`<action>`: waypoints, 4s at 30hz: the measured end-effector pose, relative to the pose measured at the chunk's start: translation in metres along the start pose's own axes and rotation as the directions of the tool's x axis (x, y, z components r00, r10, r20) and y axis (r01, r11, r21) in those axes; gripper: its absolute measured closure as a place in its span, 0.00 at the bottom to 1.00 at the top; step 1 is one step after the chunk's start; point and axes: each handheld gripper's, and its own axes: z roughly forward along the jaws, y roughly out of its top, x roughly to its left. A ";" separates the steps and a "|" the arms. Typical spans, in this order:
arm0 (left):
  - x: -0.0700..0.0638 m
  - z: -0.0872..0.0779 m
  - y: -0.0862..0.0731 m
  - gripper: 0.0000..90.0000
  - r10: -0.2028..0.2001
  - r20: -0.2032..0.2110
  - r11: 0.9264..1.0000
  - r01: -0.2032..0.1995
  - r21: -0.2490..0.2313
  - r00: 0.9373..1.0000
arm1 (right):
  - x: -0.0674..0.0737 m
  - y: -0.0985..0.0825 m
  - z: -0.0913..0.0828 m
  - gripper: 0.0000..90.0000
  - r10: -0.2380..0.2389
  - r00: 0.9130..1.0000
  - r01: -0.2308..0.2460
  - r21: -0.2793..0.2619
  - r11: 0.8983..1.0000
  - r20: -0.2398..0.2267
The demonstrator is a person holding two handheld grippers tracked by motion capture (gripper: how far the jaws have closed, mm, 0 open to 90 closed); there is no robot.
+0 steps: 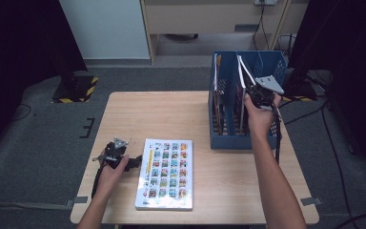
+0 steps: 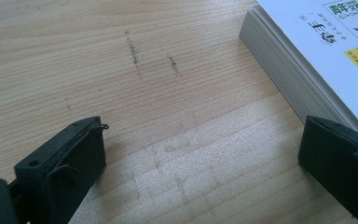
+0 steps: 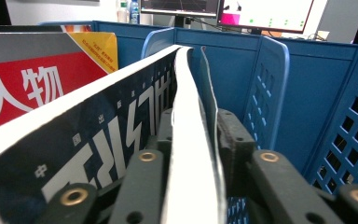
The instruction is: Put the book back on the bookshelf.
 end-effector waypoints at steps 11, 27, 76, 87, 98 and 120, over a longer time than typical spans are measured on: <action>0.000 0.000 0.000 0.00 0.004 0.001 1.000 -0.004 0.001 1.000 | 0.000 -0.001 -0.015 0.73 0.018 1.000 -0.018 -0.003 1.000 0.004; 0.000 0.000 0.000 0.00 0.001 0.002 1.000 -0.001 -0.001 1.000 | 0.002 -0.003 -0.037 0.60 0.007 1.000 -0.006 0.045 0.999 -0.030; -0.001 0.001 0.001 0.00 0.005 0.004 1.000 -0.005 -0.001 1.000 | 0.017 -0.011 -0.066 0.46 0.006 0.990 0.005 0.077 0.997 -0.142; -0.001 0.001 0.001 0.00 0.005 0.005 1.000 -0.005 -0.001 1.000 | 0.019 -0.013 -0.070 0.44 -0.003 0.989 0.015 0.078 0.997 -0.148; -0.001 0.001 0.001 0.00 0.006 0.006 1.000 -0.006 -0.001 1.000 | 0.021 -0.017 -0.076 0.42 -0.004 0.987 0.017 0.078 0.997 -0.159; -0.001 0.001 0.001 0.00 0.006 0.006 1.000 -0.006 -0.001 1.000 | 0.047 -0.031 -0.101 0.31 0.000 0.962 0.025 0.089 0.996 -0.274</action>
